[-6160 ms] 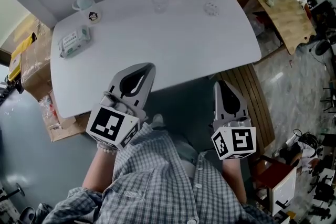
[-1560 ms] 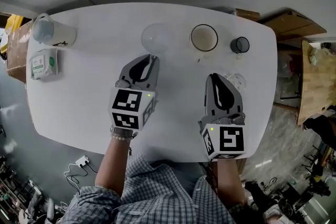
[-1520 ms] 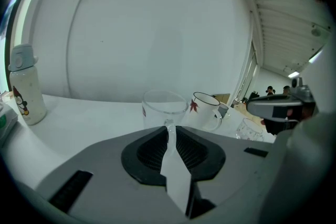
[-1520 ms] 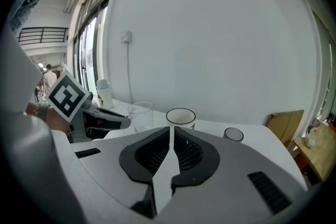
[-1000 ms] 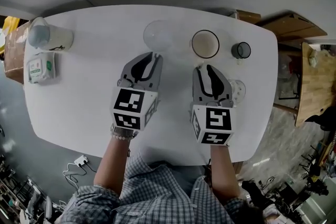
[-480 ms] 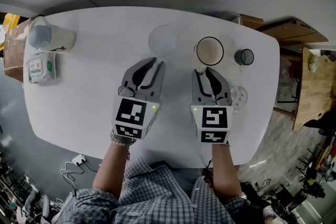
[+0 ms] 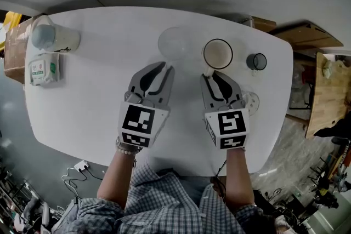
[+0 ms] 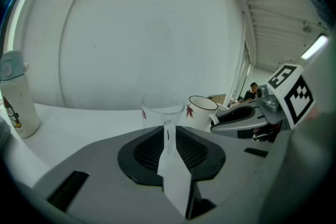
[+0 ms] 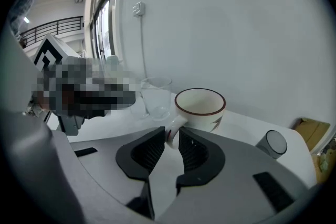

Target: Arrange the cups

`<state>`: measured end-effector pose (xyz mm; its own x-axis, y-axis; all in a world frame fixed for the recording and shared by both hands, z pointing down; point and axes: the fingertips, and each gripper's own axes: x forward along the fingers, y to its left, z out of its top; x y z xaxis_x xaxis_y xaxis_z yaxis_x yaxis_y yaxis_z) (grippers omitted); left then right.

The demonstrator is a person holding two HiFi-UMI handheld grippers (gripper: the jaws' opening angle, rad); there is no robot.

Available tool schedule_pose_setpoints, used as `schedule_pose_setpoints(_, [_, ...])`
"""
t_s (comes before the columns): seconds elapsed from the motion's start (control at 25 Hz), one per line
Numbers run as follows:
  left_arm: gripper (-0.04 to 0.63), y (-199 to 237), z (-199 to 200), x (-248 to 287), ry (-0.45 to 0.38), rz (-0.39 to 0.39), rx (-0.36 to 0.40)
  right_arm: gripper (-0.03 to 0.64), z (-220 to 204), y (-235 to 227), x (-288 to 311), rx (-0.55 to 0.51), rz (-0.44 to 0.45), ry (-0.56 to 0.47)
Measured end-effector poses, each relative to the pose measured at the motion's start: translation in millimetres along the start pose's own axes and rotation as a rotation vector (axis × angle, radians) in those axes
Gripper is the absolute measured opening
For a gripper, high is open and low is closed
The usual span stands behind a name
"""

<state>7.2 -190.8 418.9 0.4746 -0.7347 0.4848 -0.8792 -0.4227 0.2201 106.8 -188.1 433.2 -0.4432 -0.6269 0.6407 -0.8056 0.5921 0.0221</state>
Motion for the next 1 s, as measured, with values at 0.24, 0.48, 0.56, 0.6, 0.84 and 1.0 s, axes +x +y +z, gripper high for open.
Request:
schedule_pose_setpoints(0.24, [0.055,0,-1,-1,0.001,0.001,-0.003,0.072,0,7,4,0.01,0.069,-0.002])
schedule_pose_setpoints(0.48, [0.055,0,0,0,0.002,0.002,-0.009,0.072,1,5,3,0.034,0.059,0.002])
schedule_pose_setpoints(0.56, [0.055,0,0,0,0.001,0.003,-0.01,0.072,-1,3,2,0.039,0.053,0.006])
schedule_pose_setpoints(0.6, [0.055,-1,0,1,0.001,0.002,-0.01,0.072,-2,2,1,0.039,0.051,0.007])
schedule_pose_setpoints(0.84, [0.055,1,-2,1,-0.001,-0.001,-0.014,0.074,-5,-6,0,0.068,0.018,0.014])
schedule_pose_setpoints(1.0, [0.055,0,-3,1,0.001,-0.002,-0.013,0.074,-5,-7,-1,0.043,-0.059,0.037])
